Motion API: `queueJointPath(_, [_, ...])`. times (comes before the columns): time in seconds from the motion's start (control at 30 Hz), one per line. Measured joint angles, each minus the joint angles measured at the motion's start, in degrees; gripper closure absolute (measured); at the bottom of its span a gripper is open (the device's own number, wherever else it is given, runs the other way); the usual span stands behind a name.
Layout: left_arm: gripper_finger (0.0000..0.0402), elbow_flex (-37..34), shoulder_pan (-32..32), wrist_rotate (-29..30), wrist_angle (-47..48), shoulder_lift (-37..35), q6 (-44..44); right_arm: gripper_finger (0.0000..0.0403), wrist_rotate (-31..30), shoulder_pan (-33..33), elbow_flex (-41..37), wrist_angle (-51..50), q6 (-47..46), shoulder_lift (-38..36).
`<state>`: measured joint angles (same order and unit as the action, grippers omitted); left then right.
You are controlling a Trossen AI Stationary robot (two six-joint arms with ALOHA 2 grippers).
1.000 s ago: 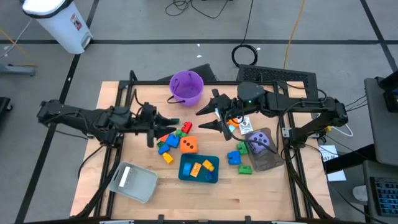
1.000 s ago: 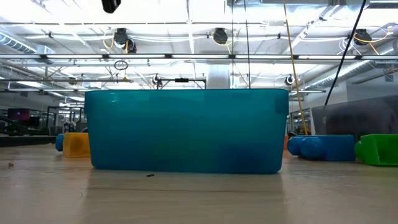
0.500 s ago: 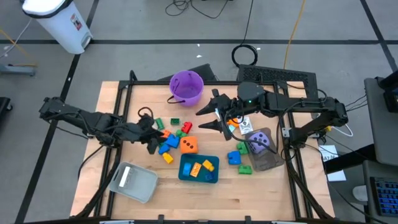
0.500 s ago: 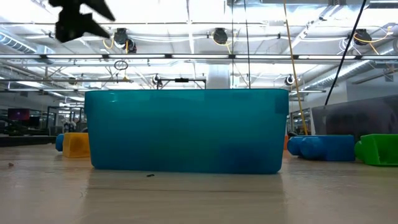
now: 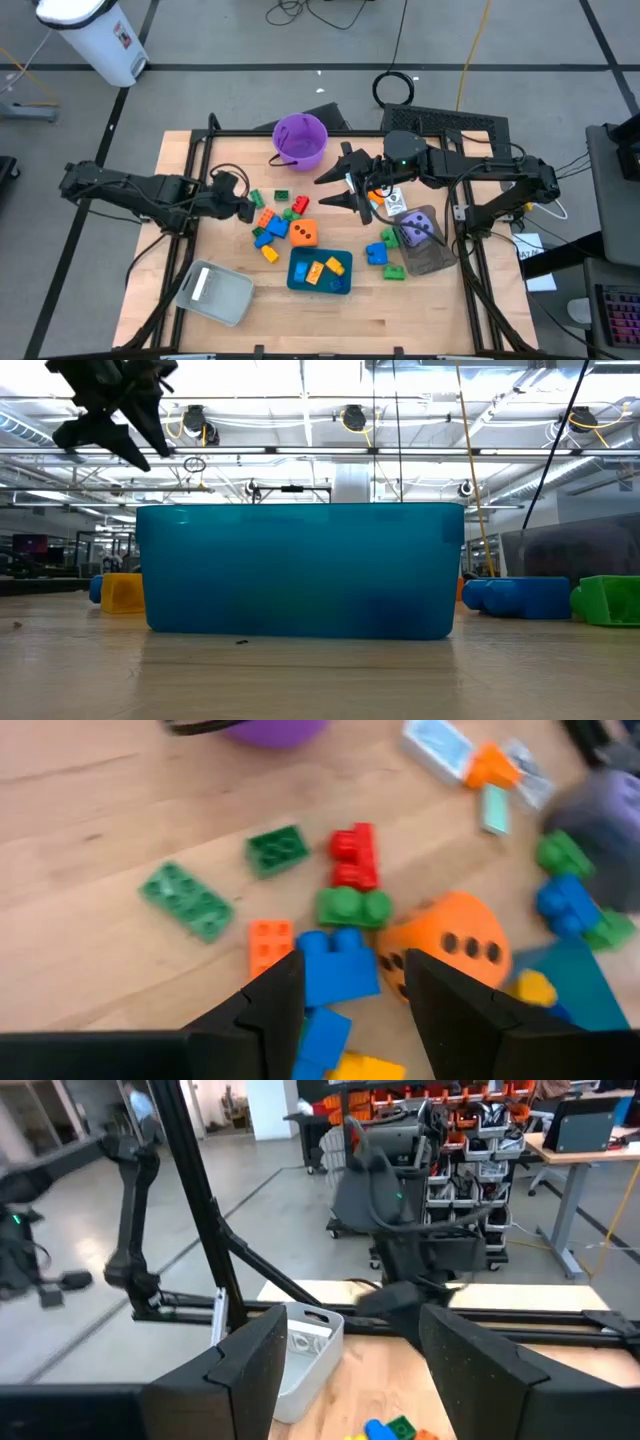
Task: Pick & Place Toys
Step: Put the green game piece into the blue bin
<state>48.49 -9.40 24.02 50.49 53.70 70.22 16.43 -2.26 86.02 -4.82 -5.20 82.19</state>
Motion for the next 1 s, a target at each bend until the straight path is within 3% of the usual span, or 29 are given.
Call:
queueJointPath(0.27, [0.022, -1.94, 7.9, -7.66, 0.22, 5.38, 0.48, 0.0179, -0.02, 0.0, -0.02, 3.79, -3.1, 0.0])
queueJointPath(0.7, [0.022, -2.25, 19.67, -15.24, 0.23, 13.96, -2.33, 0.0179, 0.11, 0.0, -0.02, 3.72, -7.2, 0.02])
queueJointPath(1.0, [0.022, -2.25, 26.17, -16.62, -1.28, 20.06, -6.79, 0.0181, 0.15, 0.0, -1.15, 3.54, -10.26, -0.04])
